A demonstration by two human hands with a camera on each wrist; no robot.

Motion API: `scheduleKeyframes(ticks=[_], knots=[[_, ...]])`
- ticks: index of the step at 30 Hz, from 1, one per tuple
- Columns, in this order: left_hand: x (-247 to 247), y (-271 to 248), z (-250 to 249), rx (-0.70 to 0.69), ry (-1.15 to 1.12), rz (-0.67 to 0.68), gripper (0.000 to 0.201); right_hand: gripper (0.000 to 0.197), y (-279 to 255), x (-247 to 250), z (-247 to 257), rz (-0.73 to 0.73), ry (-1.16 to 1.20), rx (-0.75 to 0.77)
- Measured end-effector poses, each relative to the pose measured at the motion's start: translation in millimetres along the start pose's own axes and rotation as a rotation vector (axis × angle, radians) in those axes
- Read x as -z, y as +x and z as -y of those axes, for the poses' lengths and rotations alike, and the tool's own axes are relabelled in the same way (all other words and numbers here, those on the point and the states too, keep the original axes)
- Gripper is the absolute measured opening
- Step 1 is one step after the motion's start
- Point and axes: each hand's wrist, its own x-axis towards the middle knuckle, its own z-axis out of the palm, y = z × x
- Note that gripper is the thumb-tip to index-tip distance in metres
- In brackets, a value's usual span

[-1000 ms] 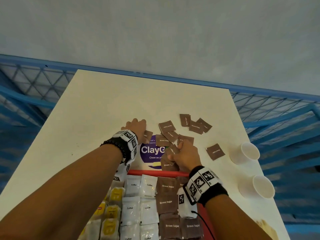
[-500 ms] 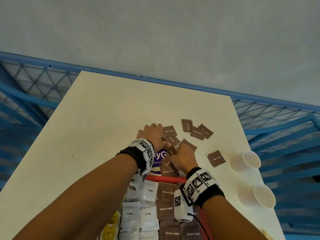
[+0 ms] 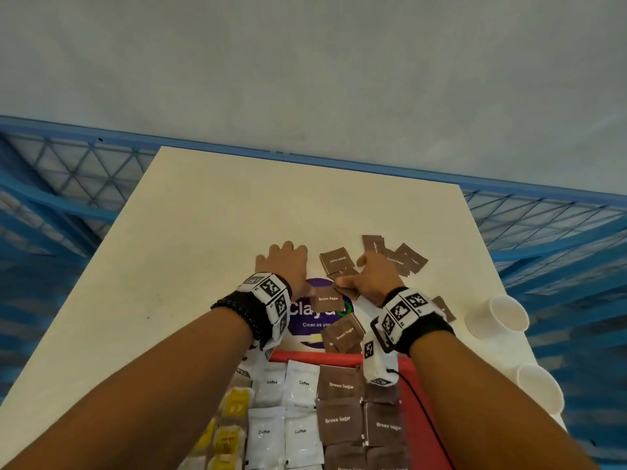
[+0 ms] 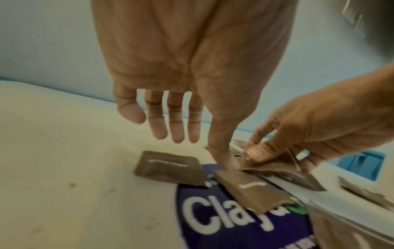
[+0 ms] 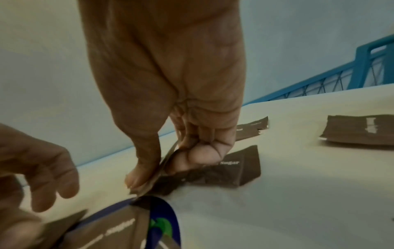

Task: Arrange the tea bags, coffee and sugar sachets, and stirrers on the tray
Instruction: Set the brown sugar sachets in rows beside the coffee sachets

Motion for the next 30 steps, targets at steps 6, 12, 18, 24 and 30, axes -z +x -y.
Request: scheduleKeyframes(ticks=[6, 12, 18, 24, 30], knots=[[-3.2, -1.1, 25.8, 0.061, -0.029, 0.050, 0.056, 0.041, 13.3, -13.6, 0.0, 0.079, -0.090, -0.076], [-2.3, 5.0, 23.7, 0.073, 0.002, 0.078, 0.046, 0.038, 3.2, 14.4, 0.9, 0.231, -0.231, -0.069], [-4.3, 10.9, 27.3, 0.028, -0.099, 0.206, 0.009, 0.023, 35.4, 59.0, -13.6, -0.039, -0.222, 0.057], [24.9, 19.9, 18.8, -0.131, -0.200, 0.150, 0.013, 0.042, 28.7, 29.7, -19.7, 0.029, -0.271, 0.202], [27.1, 39.5, -14.2, -0.259, -0.016, 0.150, 0.022, 0.020, -20.7, -19.9, -30.1, 0.062, -0.251, 0.412]])
